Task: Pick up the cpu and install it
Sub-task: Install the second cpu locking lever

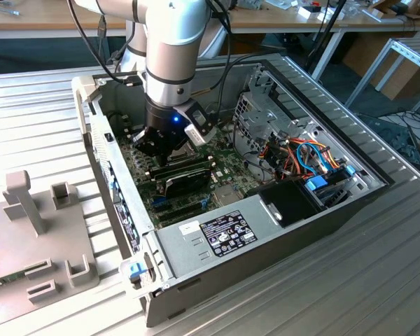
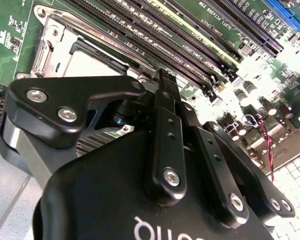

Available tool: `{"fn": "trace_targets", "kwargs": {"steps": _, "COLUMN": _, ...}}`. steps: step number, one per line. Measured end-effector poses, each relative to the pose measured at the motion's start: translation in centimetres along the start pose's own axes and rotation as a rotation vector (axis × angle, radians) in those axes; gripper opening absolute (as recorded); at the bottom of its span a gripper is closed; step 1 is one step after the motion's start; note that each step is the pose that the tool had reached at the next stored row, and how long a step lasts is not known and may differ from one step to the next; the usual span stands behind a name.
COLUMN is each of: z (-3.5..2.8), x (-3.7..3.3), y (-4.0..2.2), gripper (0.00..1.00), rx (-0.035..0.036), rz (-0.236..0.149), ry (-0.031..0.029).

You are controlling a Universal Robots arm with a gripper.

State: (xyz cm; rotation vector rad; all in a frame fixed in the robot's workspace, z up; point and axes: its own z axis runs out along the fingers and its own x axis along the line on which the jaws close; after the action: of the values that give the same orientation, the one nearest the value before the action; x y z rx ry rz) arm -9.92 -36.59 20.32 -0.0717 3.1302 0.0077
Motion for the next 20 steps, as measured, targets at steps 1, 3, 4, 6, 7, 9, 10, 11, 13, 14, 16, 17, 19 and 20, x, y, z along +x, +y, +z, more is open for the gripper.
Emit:
{"fn": "trace_targets", "kwargs": {"steps": 1, "z": 0.0, "x": 0.0, "y": 0.0, "gripper": 0.11, "rx": 0.0001, "rz": 0.0, "ry": 0.0}}
{"fn": "trace_targets", "kwargs": {"steps": 3, "z": 0.04, "x": -0.01, "y": 0.1, "gripper": 0.11, "rx": -0.0018, "rz": 0.0, "ry": -0.0005}}
{"fn": "trace_targets", "kwargs": {"steps": 4, "z": 0.05, "x": -0.01, "y": 0.16, "gripper": 0.11, "rx": -0.0017, "rz": 0.0, "ry": -0.001}}
{"fn": "trace_targets", "kwargs": {"steps": 6, "z": 0.02, "x": -0.01, "y": 0.21, "gripper": 0.11, "rx": -0.0003, "rz": 0.0, "ry": -0.0006}}
{"fn": "trace_targets", "kwargs": {"steps": 7, "z": 0.01, "x": -0.02, "y": 0.22, "gripper": 0.11, "rx": -0.0001, "rz": 0.0, "ry": -0.0002}}
{"fn": "trace_targets", "kwargs": {"steps": 9, "z": 0.01, "x": -0.01, "y": 0.22, "gripper": 0.11, "rx": 0.0, "rz": 0.0, "ry": -0.0002}}
{"fn": "trace_targets", "kwargs": {"steps": 10, "z": 0.01, "x": -0.01, "y": 0.23, "gripper": 0.11, "rx": 0.0009, "rz": 0.0, "ry": -0.0001}}
{"fn": "trace_targets", "kwargs": {"steps": 11, "z": 0.02, "x": -0.01, "y": 0.24, "gripper": 0.11, "rx": 0.0037, "rz": 0.0, "ry": -0.0001}}
{"fn": "trace_targets", "kwargs": {"steps": 13, "z": 0.01, "x": -0.01, "y": 0.23, "gripper": 0.11, "rx": 0.0139, "rz": 0.0, "ry": 0.0005}}
{"fn": "trace_targets", "kwargs": {"steps": 14, "z": 0.01, "x": -0.01, "y": 0.23, "gripper": 0.11, "rx": 0.0225, "rz": 0.0, "ry": 0.0008}}
{"fn": "trace_targets", "kwargs": {"steps": 16, "z": 0.0, "x": -0.01, "y": 0.22, "gripper": 0.11, "rx": 0.0272, "rz": 0.0, "ry": 0.0013}}
{"fn": "trace_targets", "kwargs": {"steps": 17, "z": 0.0, "x": -0.01, "y": 0.22, "gripper": 0.11, "rx": 0.0273, "rz": -0.001, "ry": 0.0012}}
{"fn": "trace_targets", "kwargs": {"steps": 19, "z": -0.17, "x": -0.02, "y": 0.25, "gripper": 0.11, "rx": 0.0271, "rz": 0.0, "ry": 0.0009}}
{"fn": "trace_targets", "kwargs": {"steps": 20, "z": -0.54, "x": -0.02, "y": 0.26, "gripper": 0.11, "rx": 0.0274, "rz": 0.0, "ry": 0.0011}}
